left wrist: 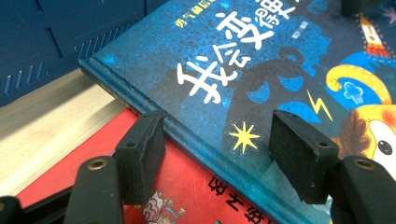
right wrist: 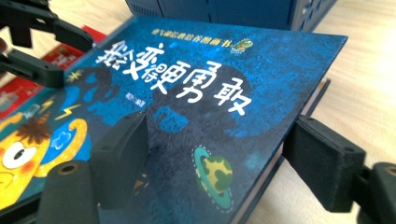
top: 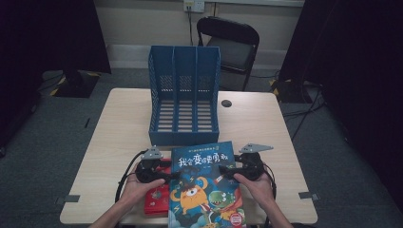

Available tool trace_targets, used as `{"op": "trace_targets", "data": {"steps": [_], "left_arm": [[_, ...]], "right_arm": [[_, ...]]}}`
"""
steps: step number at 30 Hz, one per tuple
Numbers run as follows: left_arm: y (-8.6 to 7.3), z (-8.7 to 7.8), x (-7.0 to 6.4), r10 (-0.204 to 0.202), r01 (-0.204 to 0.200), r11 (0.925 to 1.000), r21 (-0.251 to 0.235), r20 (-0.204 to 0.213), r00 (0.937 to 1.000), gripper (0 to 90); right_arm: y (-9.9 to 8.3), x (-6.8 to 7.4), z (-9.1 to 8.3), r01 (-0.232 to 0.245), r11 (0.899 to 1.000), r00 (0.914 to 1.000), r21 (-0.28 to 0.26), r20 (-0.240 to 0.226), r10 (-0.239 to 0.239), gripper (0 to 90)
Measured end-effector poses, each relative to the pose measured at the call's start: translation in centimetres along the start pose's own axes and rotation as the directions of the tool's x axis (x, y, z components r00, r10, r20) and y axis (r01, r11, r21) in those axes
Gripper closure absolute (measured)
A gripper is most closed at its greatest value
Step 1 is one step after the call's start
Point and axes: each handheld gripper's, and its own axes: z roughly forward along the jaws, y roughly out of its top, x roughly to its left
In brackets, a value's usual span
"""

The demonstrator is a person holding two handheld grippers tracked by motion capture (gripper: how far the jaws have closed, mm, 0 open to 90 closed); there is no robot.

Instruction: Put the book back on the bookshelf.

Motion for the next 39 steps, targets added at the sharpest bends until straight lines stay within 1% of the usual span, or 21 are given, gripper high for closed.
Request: {"op": "trace_targets", "data": {"steps": [1, 3, 7, 8, 11, 15, 17, 19, 20, 21, 24, 26, 27, 28, 30, 31, 34, 35, 36, 38, 39], "left_arm": [[0.0, 0.0, 0.0, -0.001, 0.001, 1.0000, 0.001, 0.003, 1.0000, 35.6], [0.5, 0.1, 0.3, -0.008, 0.007, 0.9996, 0.026, 0.016, 0.9998, 35.7], [0.7, 0.4, 0.6, -0.026, 0.026, 0.9995, 0.019, 0.029, 0.9992, 35.8], [0.8, 0.5, 0.7, -0.027, 0.027, 0.9995, 0.016, 0.030, 0.9992, 35.6], [0.9, 0.7, 0.7, -0.031, 0.031, 0.9995, 0.011, 0.021, 0.9993, 35.5], [0.9, 0.7, 0.7, -0.033, 0.033, 0.9994, 0.008, 0.012, 0.9994, 35.4], [0.9, 0.7, 0.6, -0.032, 0.032, 0.9995, 0.004, 0.006, 0.9995, 35.5], [1.0, 0.7, 0.6, -0.040, 0.040, 0.9992, 0.005, 0.010, 0.9992, 35.5], [1.0, 0.8, 0.7, -0.043, 0.043, 0.9991, 0.002, 0.012, 0.9990, 35.6], [1.0, 0.8, 0.7, -0.046, 0.046, 0.9989, 0.002, 0.017, 0.9988, 35.6], [1.0, 0.8, 0.7, -0.047, 0.047, 0.9989, 0.000, 0.018, 0.9987, 35.5], [0.9, 0.8, 0.7, -0.052, 0.052, 0.9986, 0.000, 0.021, 0.9984, 35.2], [1.0, 0.8, 0.6, -0.042, 0.042, 0.9991, 0.004, 0.025, 0.9988, 33.2], [1.0, 0.9, 0.4, -0.045, 0.045, 0.9990, 0.007, 0.020, 0.9988, 28.5], [1.0, 0.9, 0.4, -0.055, 0.055, 0.9985, 0.005, 0.020, 0.9983, 24.3], [1.1, 1.0, 0.3, -0.070, 0.070, 0.9975, 0.003, 0.023, 0.9973, 24.3], [1.0, 0.8, 0.5, -0.084, 0.084, 0.9964, 0.000, 0.026, 0.9961, 22.4], [1.0, 0.7, 0.7, -0.106, 0.107, 0.9943, -0.004, 0.037, 0.9936, 21.8], [1.0, 0.7, 0.7, -0.106, 0.107, 0.9943, -0.004, 0.037, 0.9936, 21.1], [1.0, 0.7, 1.0, -0.134, 0.135, 0.9909, -0.009, 0.062, 0.9890, 20.4], [1.0, 0.6, 1.1, -0.134, 0.135, 0.9908, -0.010, 0.066, 0.9887, 19.8]], "right_arm": [[0.3, 0.0, 0.1, -0.002, 1.000, 0.9999, 0.002, -0.010, 0.002, 23.4], [1.0, -0.1, 0.5, -0.014, 1.000, 0.9993, 0.012, -0.034, 0.014, 22.9], [2.0, 0.0, 1.0, -0.015, 1.000, 0.9981, 0.015, -0.060, 0.016, 22.2], [2.5, 0.0, 1.4, -0.004, 1.000, 0.9991, 0.022, -0.043, 0.005, 19.4], [2.9, 0.0, 1.6, 0.007, 1.000, 0.9996, 0.021, -0.029, -0.006, 18.4], [2.7, -0.3, 2.0, 0.005, 1.000, 0.9996, 0.011, -0.028, -0.004, 17.2], [2.3, -0.6, 2.1, -0.010, 1.000, 0.9989, 0.009, -0.045, 0.010, 17.6], [2.3, -0.6, 1.9, -0.018, 1.000, 0.9979, 0.005, -0.062, 0.018, 21.6], [2.4, -0.6, 1.9, -0.019, 1.000, 0.9958, 0.000, -0.089, 0.019, 25.8], [2.4, -0.5, 1.8, -0.030, 1.000, 0.9929, -0.007, -0.115, 0.029, 25.6], [2.6, -0.1, 1.8, -0.012, 1.000, 0.9963, 0.006, -0.085, 0.013, 26.4], [2.6, 0.0, 1.7, -0.008, 1.000, 0.9967, 0.004, -0.081, 0.009, 26.5], [2.6, 0.0, 1.7, -0.004, 1.000, 0.9968, 0.003, -0.080, 0.005, 26.6], [2.7, 0.1, 1.7, 0.005, 1.000, 0.9970, -0.001, -0.077, -0.005, 27.0], [2.7, 0.2, 1.6, 0.005, 1.000, 0.9970, -0.003, -0.077, -0.006, 27.3], [2.7, 0.2, 1.5, 0.010, 1.000, 0.9971, -0.007, -0.076, -0.011, 27.8], [2.7, 0.2, 1.3, 0.021, 1.000, 0.9967, -0.020, -0.078, -0.023, 28.8], [2.7, 0.3, 1.0, 0.031, 0.999, 0.9962, -0.034, -0.080, -0.034, 29.7], [2.7, 0.4, 0.9, 0.037, 0.999, 0.9958, -0.039, -0.082, -0.040, 30.3], [2.8, 0.4, 0.8, 0.046, 0.998, 0.9951, -0.050, -0.085, -0.050, 30.9], [2.8, 0.5, 0.7, 0.053, 0.997, 0.9948, -0.057, -0.085, -0.057, 31.6]]}}
